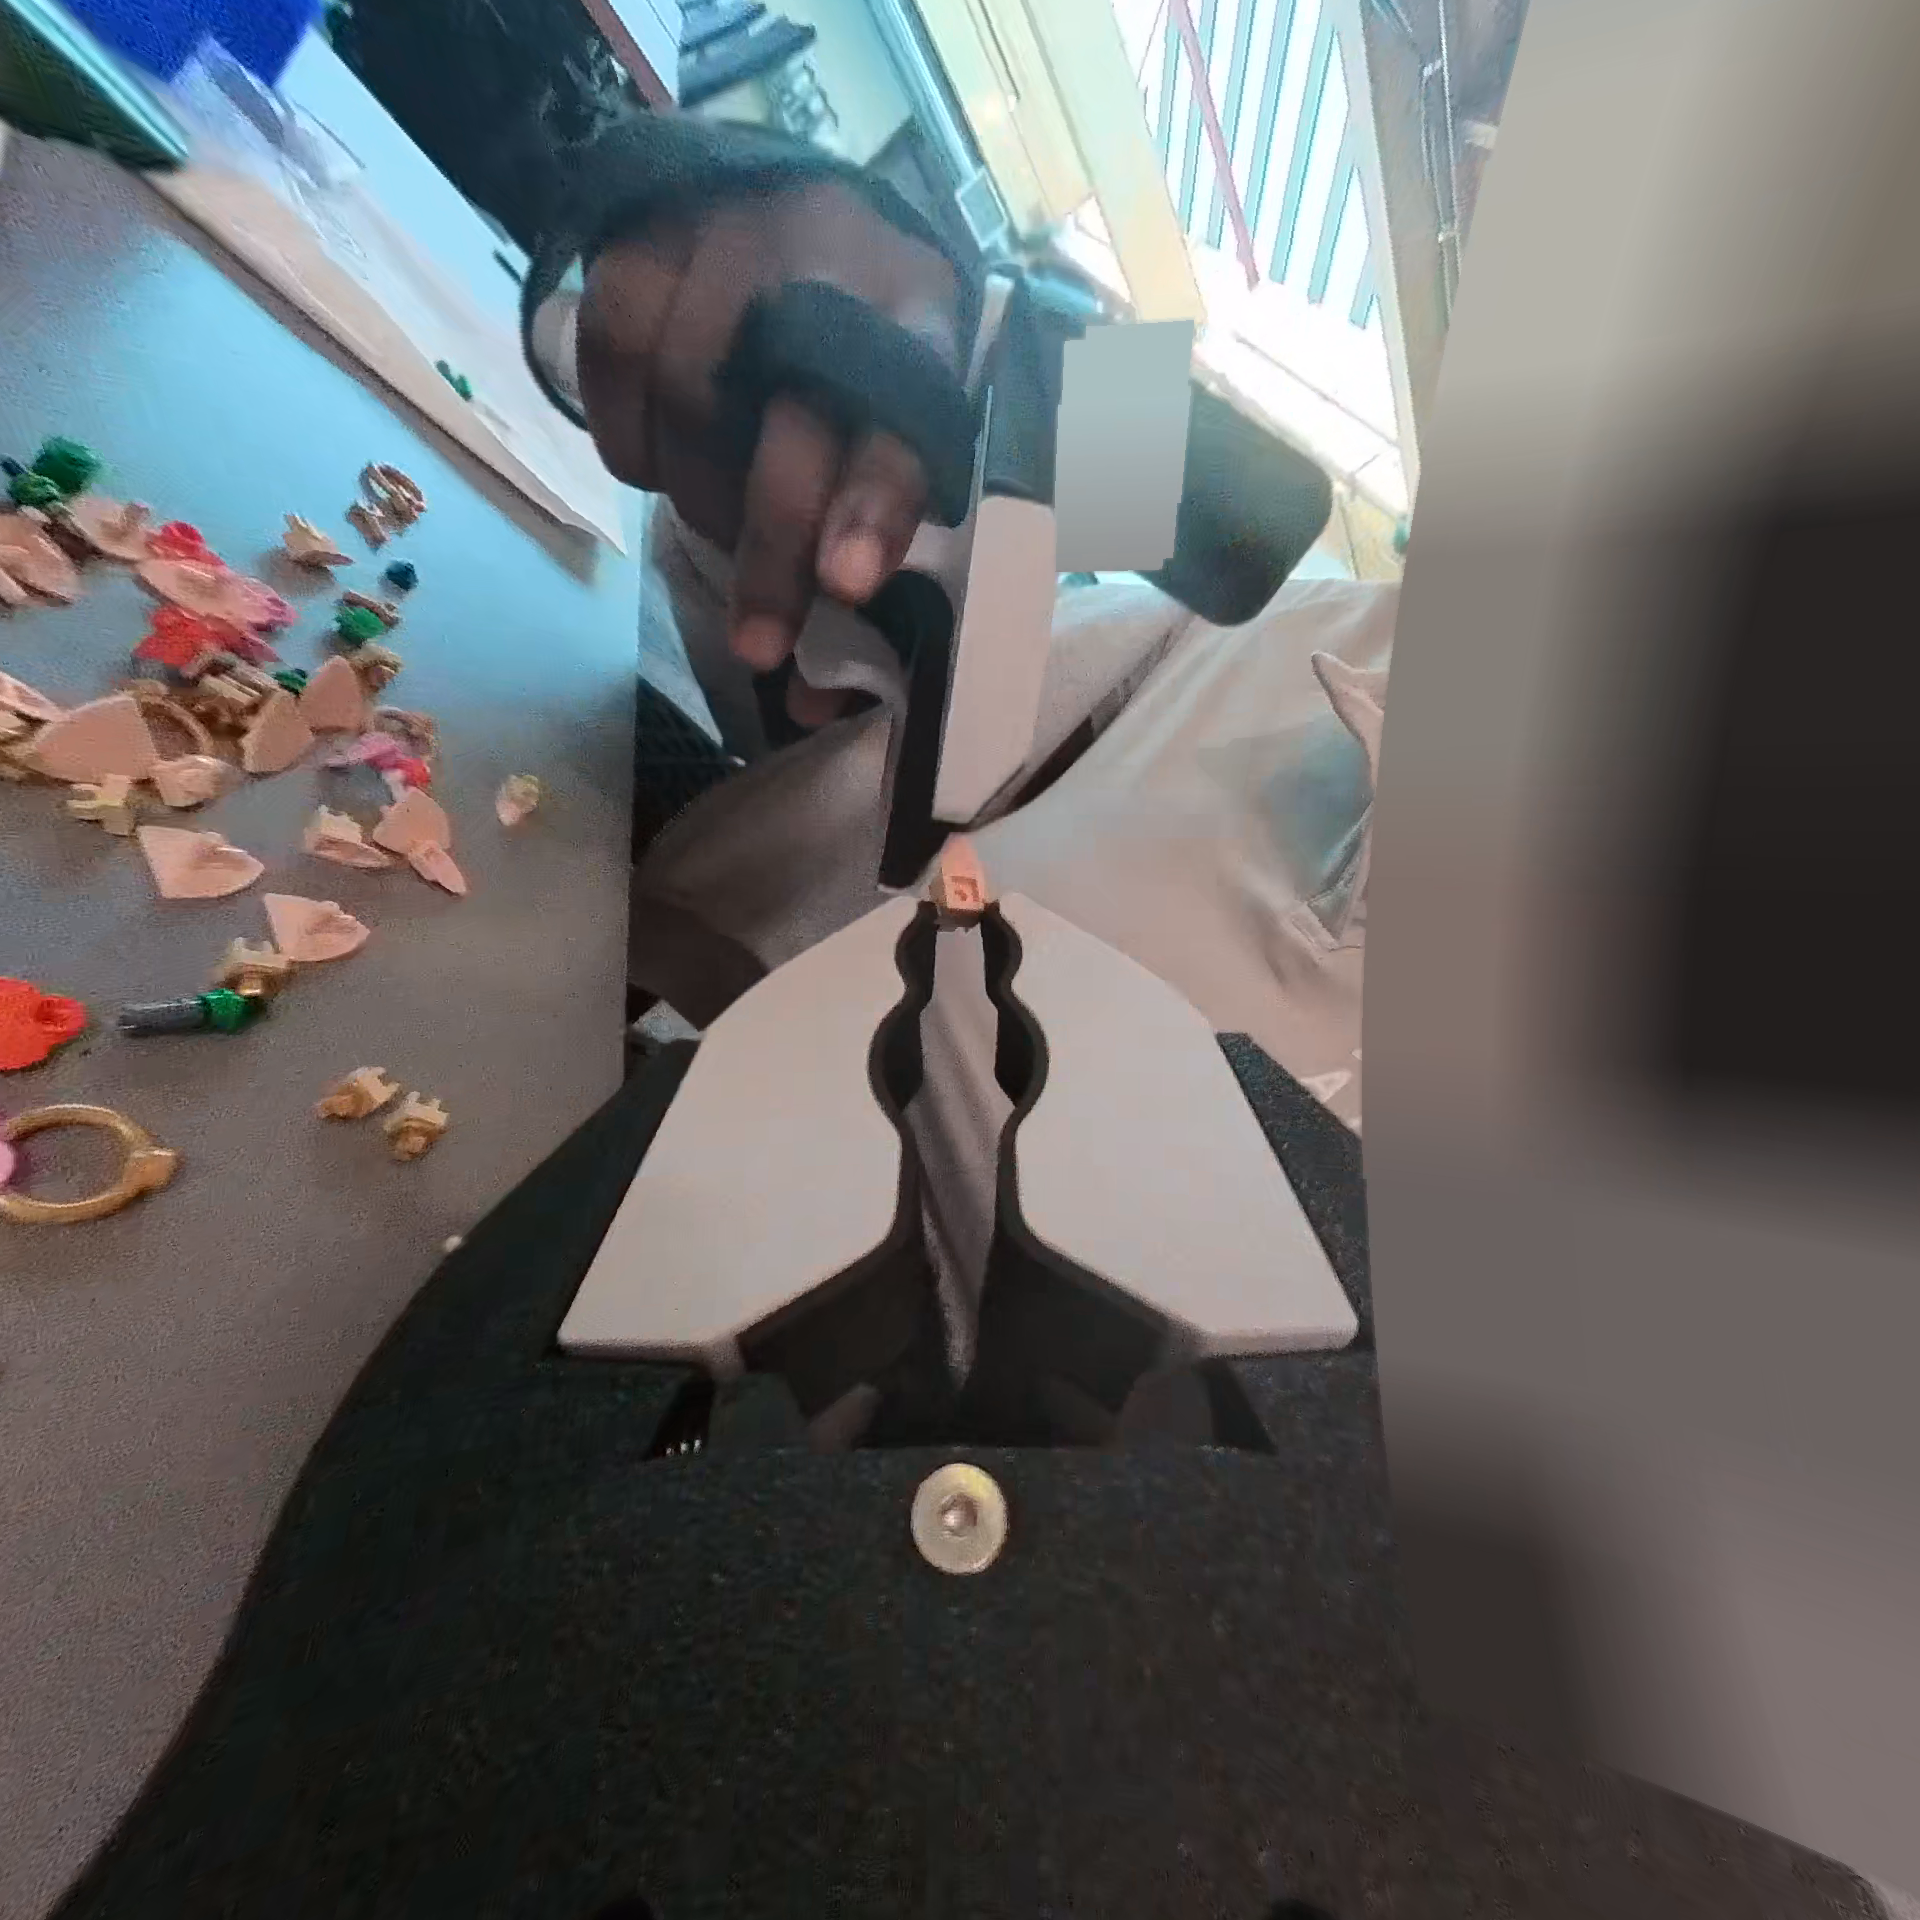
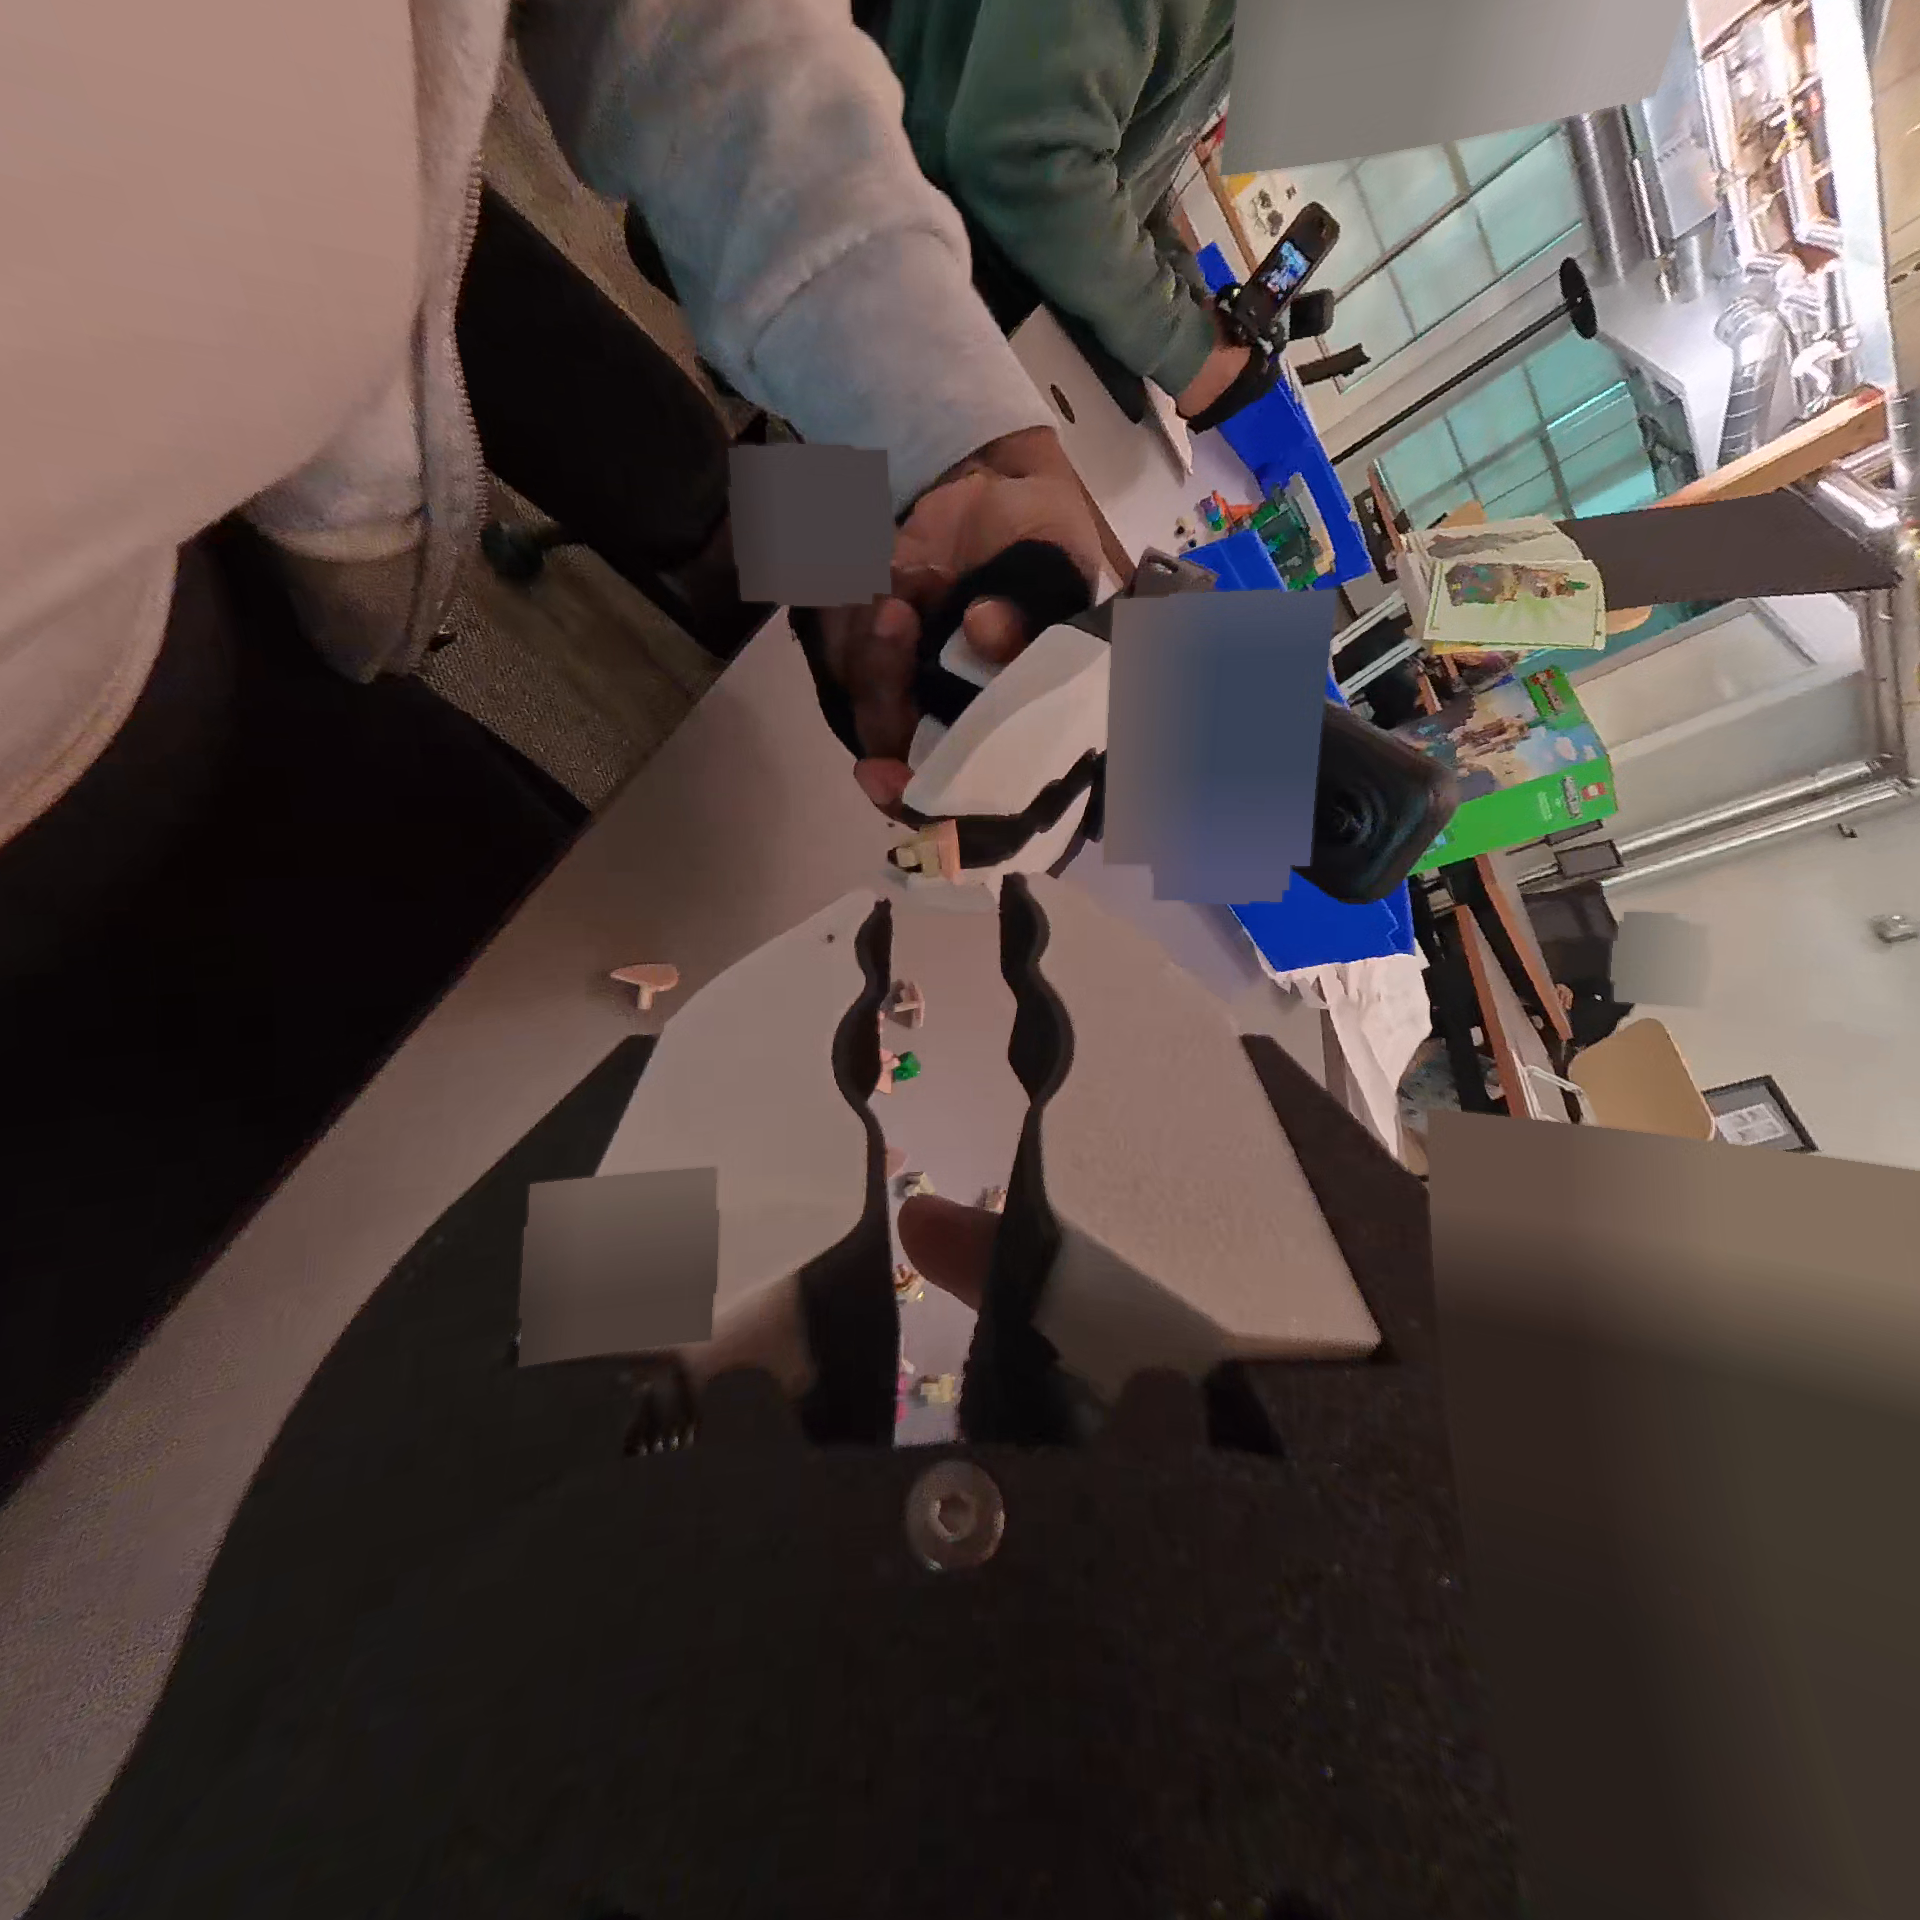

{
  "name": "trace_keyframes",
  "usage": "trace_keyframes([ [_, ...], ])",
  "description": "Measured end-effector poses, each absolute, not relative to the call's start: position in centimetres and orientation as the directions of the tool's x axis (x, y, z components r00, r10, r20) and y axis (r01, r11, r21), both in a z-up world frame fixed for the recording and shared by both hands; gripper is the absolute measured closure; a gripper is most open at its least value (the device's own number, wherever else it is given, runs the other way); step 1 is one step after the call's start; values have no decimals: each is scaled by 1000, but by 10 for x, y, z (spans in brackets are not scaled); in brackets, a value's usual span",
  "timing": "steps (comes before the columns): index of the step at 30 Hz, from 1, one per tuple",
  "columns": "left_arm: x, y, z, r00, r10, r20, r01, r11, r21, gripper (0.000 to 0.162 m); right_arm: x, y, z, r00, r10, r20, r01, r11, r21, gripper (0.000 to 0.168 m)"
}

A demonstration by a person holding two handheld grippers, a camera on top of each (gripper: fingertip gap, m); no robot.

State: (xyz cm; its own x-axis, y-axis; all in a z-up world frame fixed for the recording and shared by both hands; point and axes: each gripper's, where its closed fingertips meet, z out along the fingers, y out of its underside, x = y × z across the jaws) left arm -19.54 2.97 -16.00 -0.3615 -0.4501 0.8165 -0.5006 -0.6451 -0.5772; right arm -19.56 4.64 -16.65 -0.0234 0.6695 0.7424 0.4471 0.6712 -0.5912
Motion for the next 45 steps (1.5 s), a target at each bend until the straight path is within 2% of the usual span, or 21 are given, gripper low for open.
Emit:
trace_keyframes([
  [9, -192, 7, -165, -396, -451, 800, -585, -549, -598, 154, -196, 23, -167, -19, 634, 773, 528, 663, -531, 156],
  [10, -193, 6, -164, -405, -449, 797, -587, -541, -603, 154, -196, 24, -168, -26, 630, 776, 539, 662, -520, 163],
  [14, -195, 10, -162, -424, -440, 792, -582, -538, -610, 154, -197, 28, -165, 19, 684, 729, 535, 609, -585, 167],
  [18, -190, 37, -157, -394, -544, 741, -425, -607, -672, 138, -188, 51, -150, 261, 708, 656, 482, 494, -724, 168],
  [21, -188, 55, -150, -358, -625, 693, -229, -661, -714, 130, -181, 67, -143, 445, 671, 593, 419, 429, -800, 168],
  [23, -186, 63, -145, -348, -630, 694, -128, -702, -701, 130, -181, 76, -146, 521, 640, 565, 414, 390, -823, 168],
  [27, -181, 74, -152, -243, -750, 615, -17, -630, -776, 135, -183, 87, -155, 613, 621, 489, 386, 305, -871, 168],
  [32, -181, 79, -155, -224, -779, 585, -8, -599, -801, 152, -190, 90, -166, 609, 627, 486, 397, 289, -871, 168],
  [45, -182, 82, -160, -288, -699, 654, -87, -661, -745, 145, -188, 94, -167, 588, 581, 563, 442, 352, -825, 168],
])
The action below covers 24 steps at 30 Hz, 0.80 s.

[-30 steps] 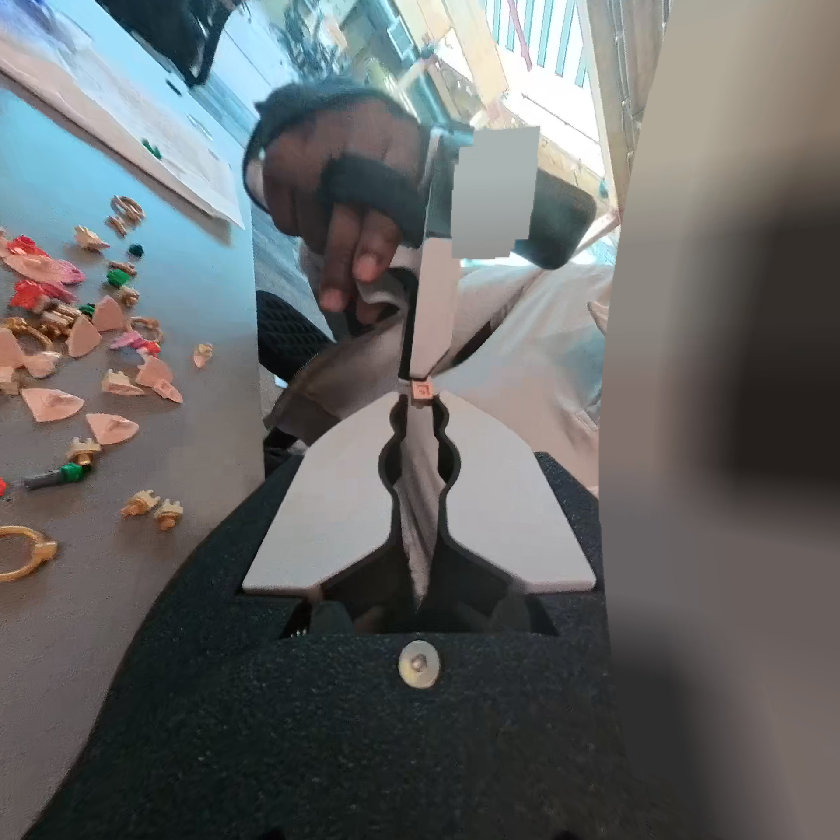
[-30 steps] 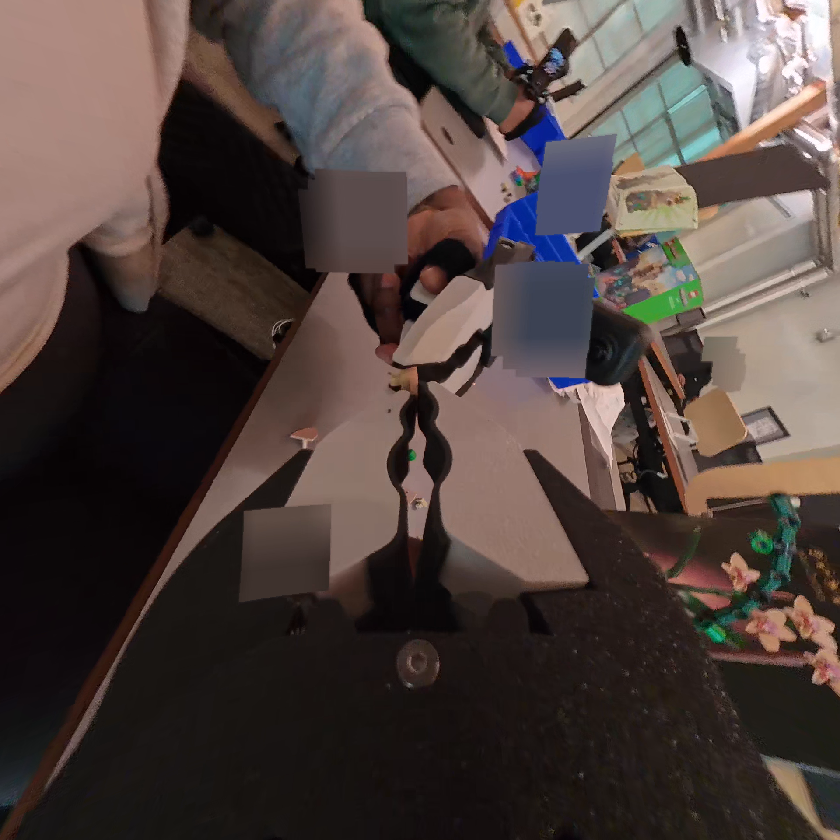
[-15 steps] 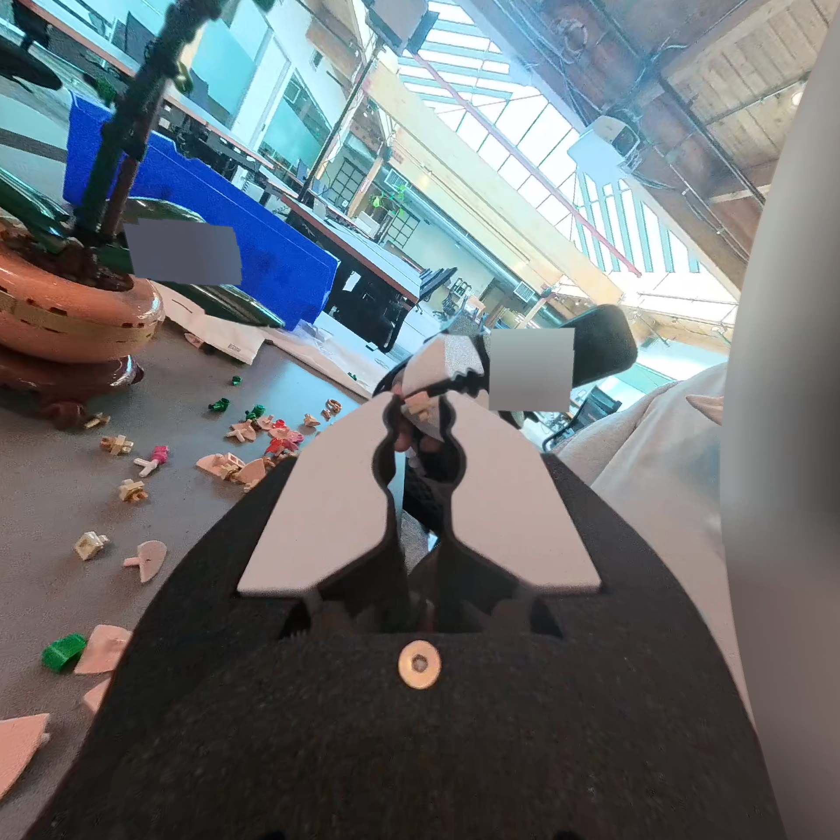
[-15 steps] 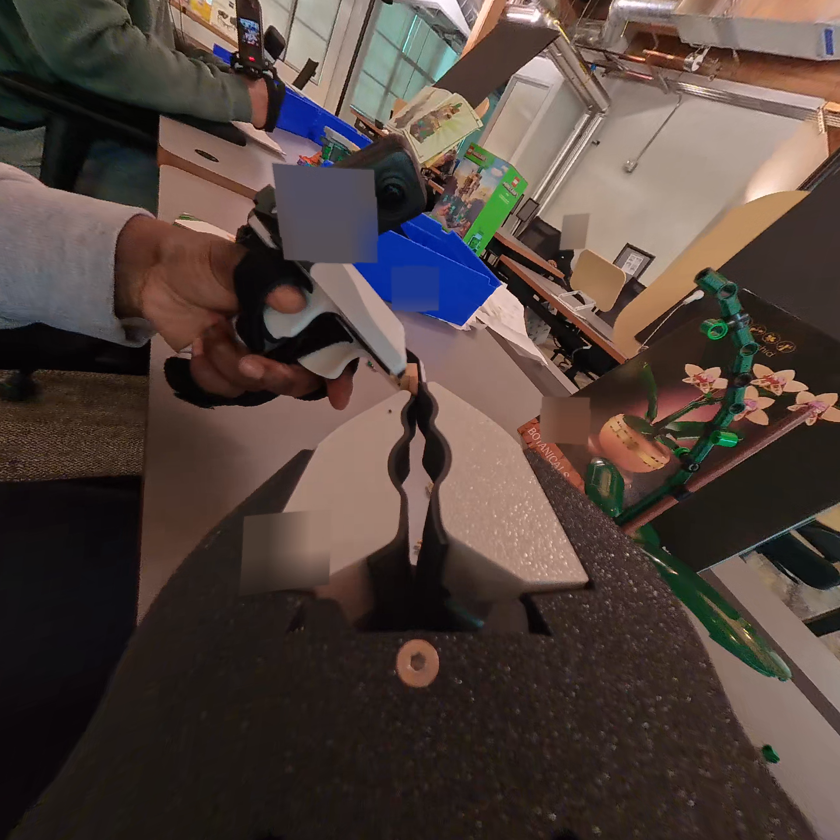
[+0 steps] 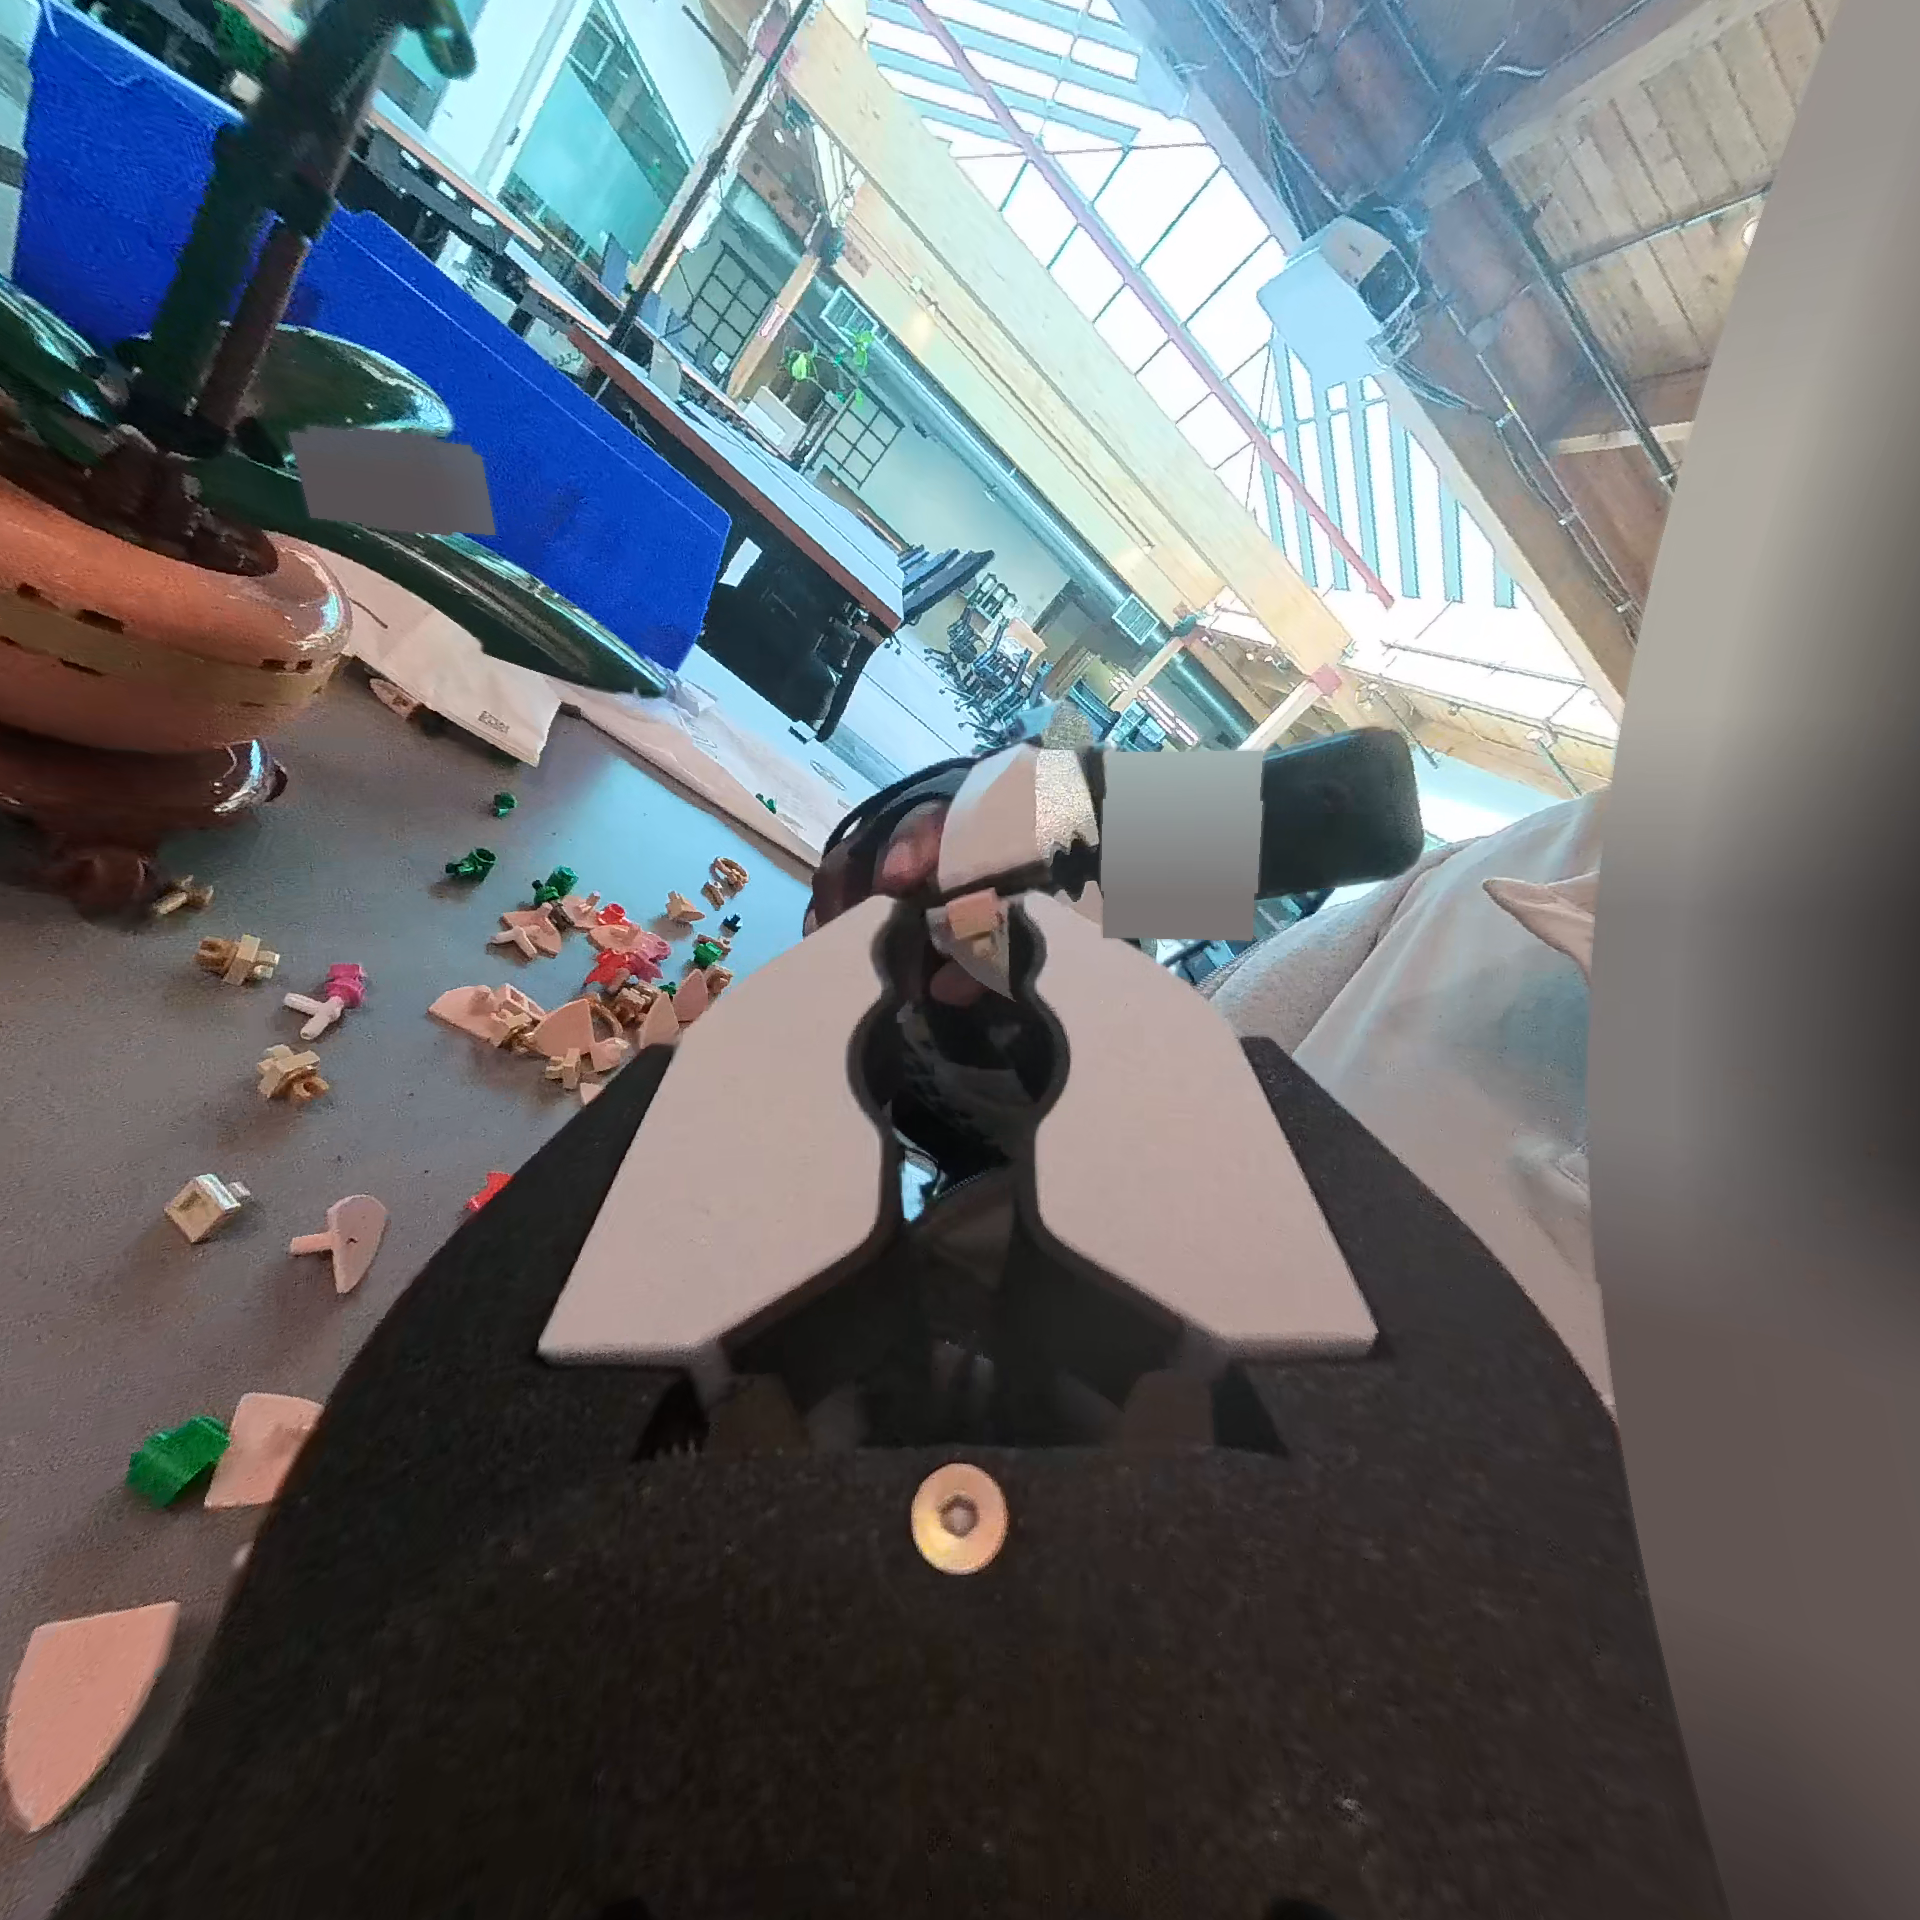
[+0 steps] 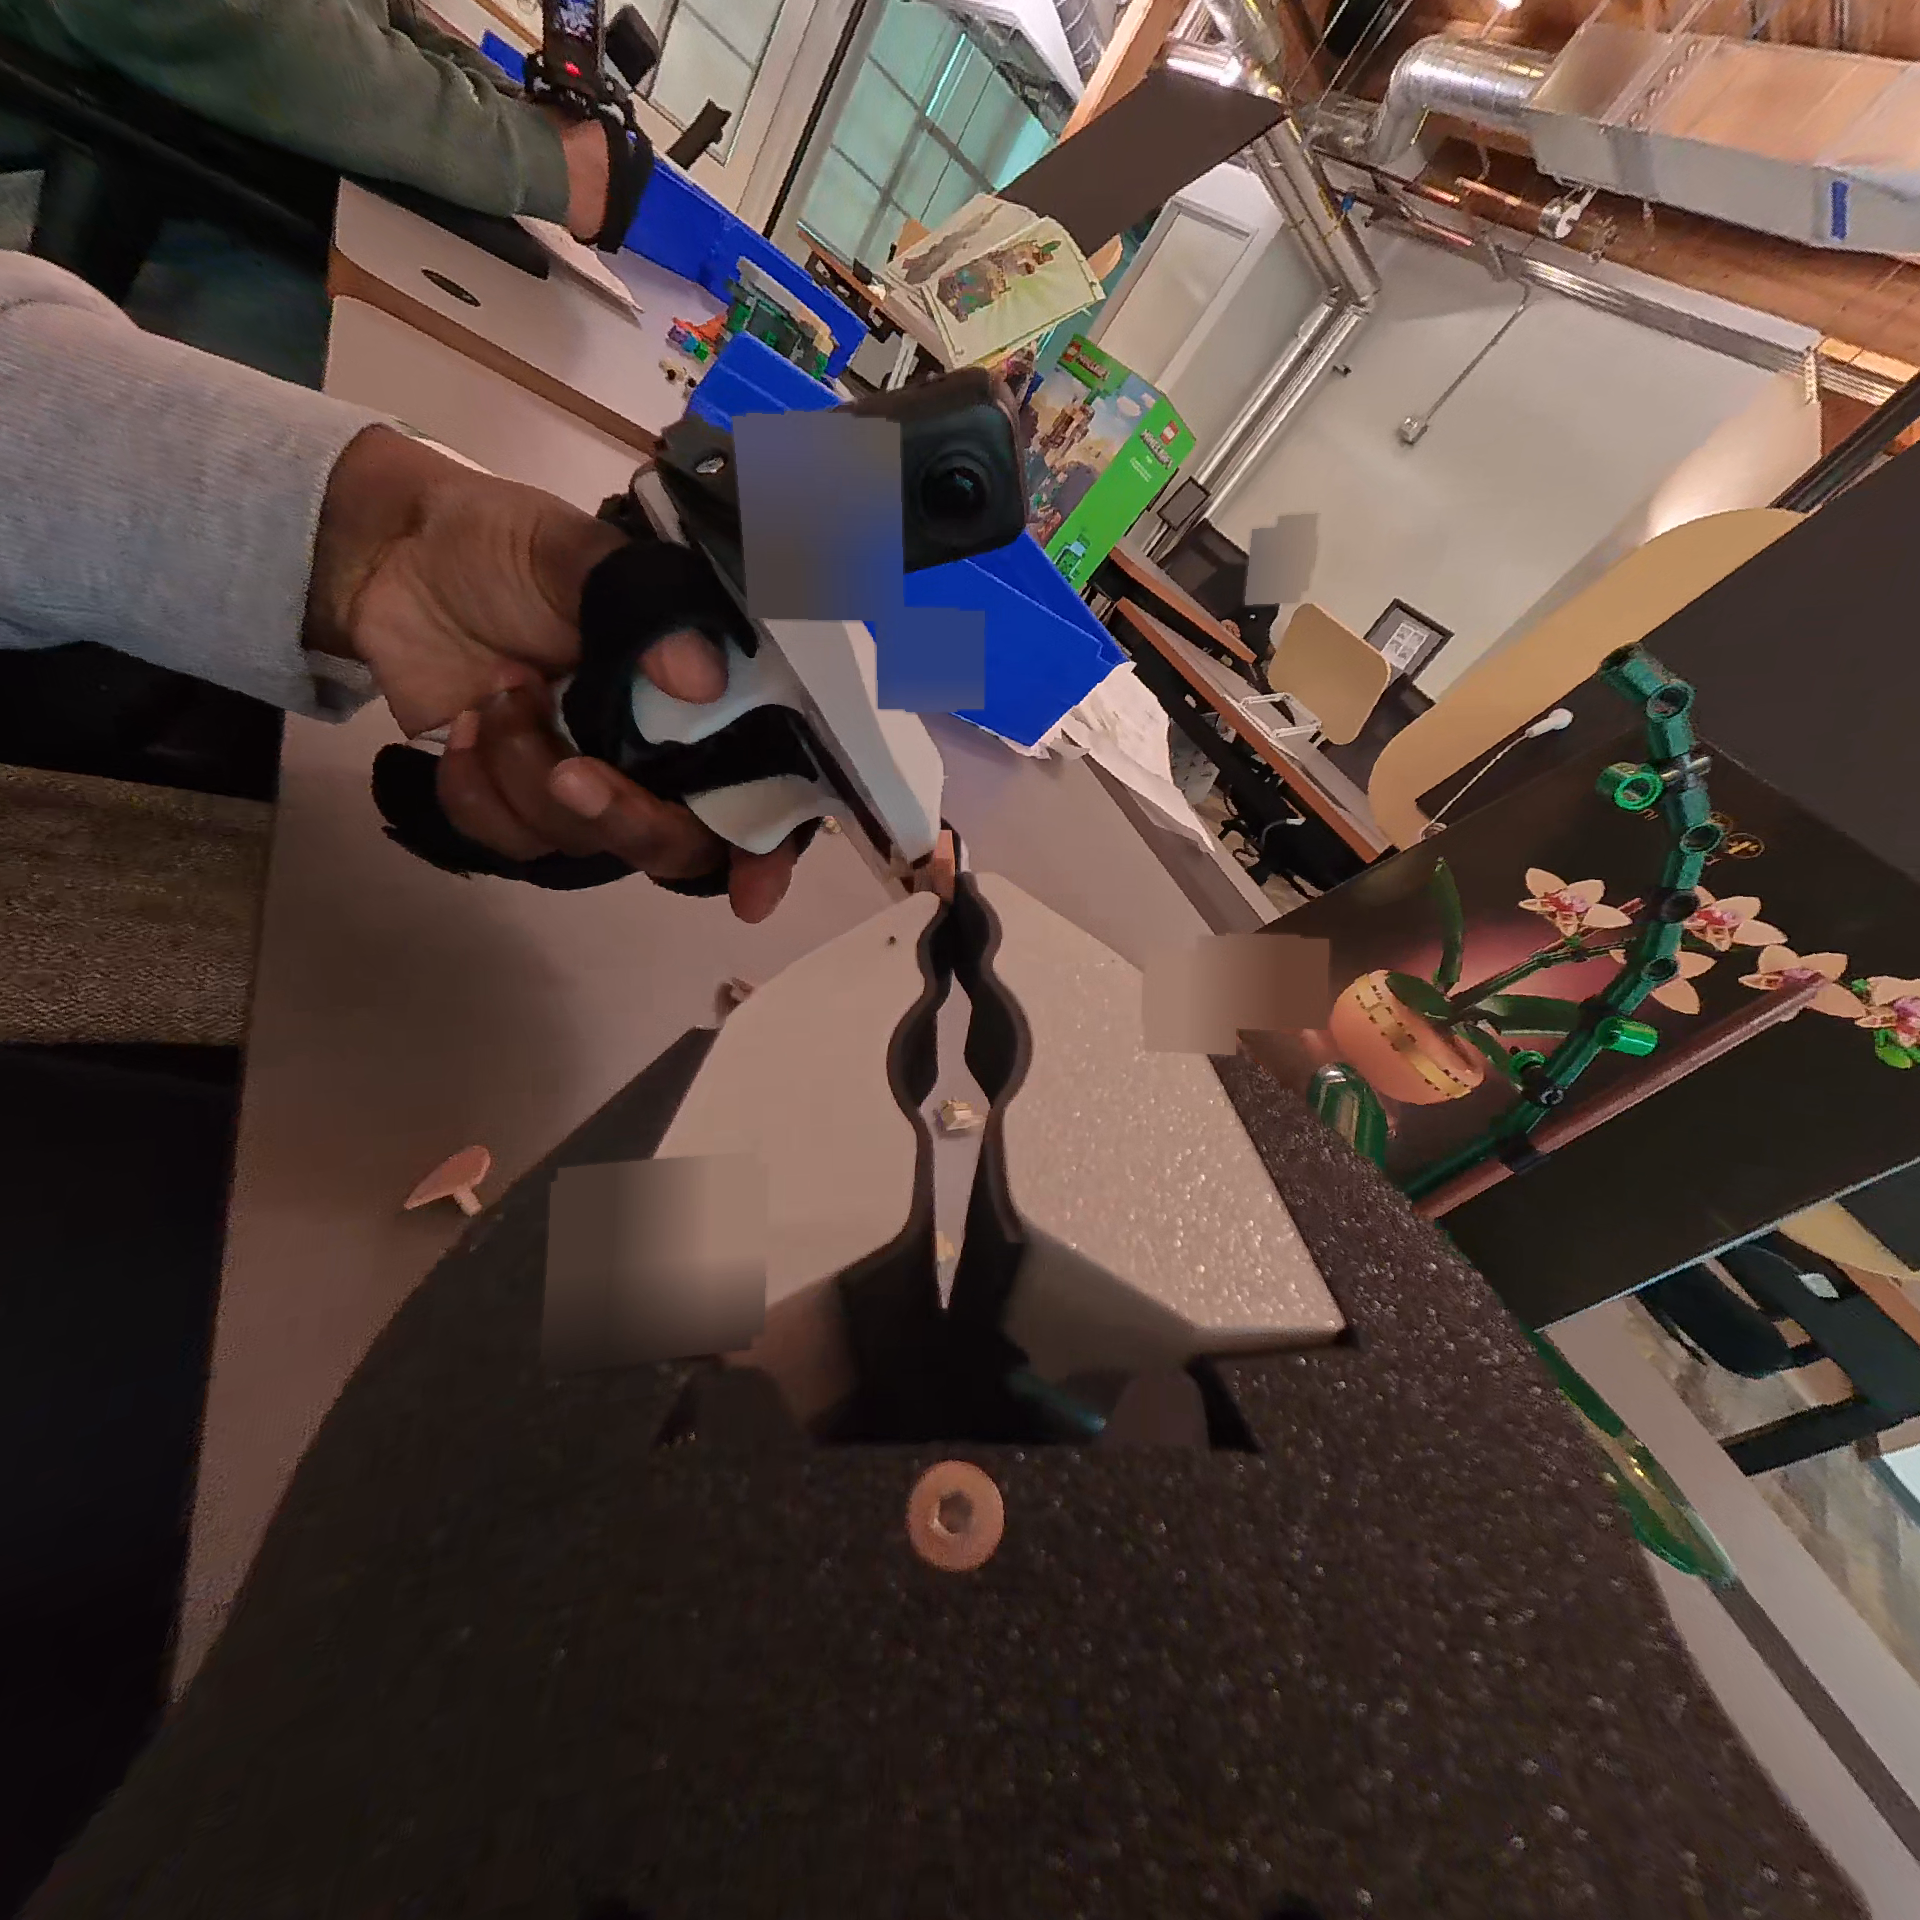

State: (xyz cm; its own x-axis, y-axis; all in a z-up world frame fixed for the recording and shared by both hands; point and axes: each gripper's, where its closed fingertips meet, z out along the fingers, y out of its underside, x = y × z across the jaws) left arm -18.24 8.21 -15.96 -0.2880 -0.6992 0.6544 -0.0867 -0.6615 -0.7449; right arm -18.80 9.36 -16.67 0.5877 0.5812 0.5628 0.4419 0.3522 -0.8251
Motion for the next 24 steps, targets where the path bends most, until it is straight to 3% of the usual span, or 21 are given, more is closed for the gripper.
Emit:
trace_keyframes([
  [3, -182, 83, -160, -291, -693, 659, -96, -665, -741, 141, -186, 93, -166, 585, 566, 581, 451, 368, -813, 168],
  [17, -179, 74, -165, -284, -713, 641, -157, -625, -765, 155, -182, 92, -169, 564, 549, 617, 485, 385, -785, 168],
  [22, -179, 55, -189, -267, -736, 622, -328, -537, -777, 155, -180, 89, -162, 563, 578, 591, 447, 388, -806, 168],
  [24, -180, 52, -179, -313, -675, 669, -304, -596, -743, 155, -184, 85, -163, 512, 592, 623, 480, 404, -779, 168],
])
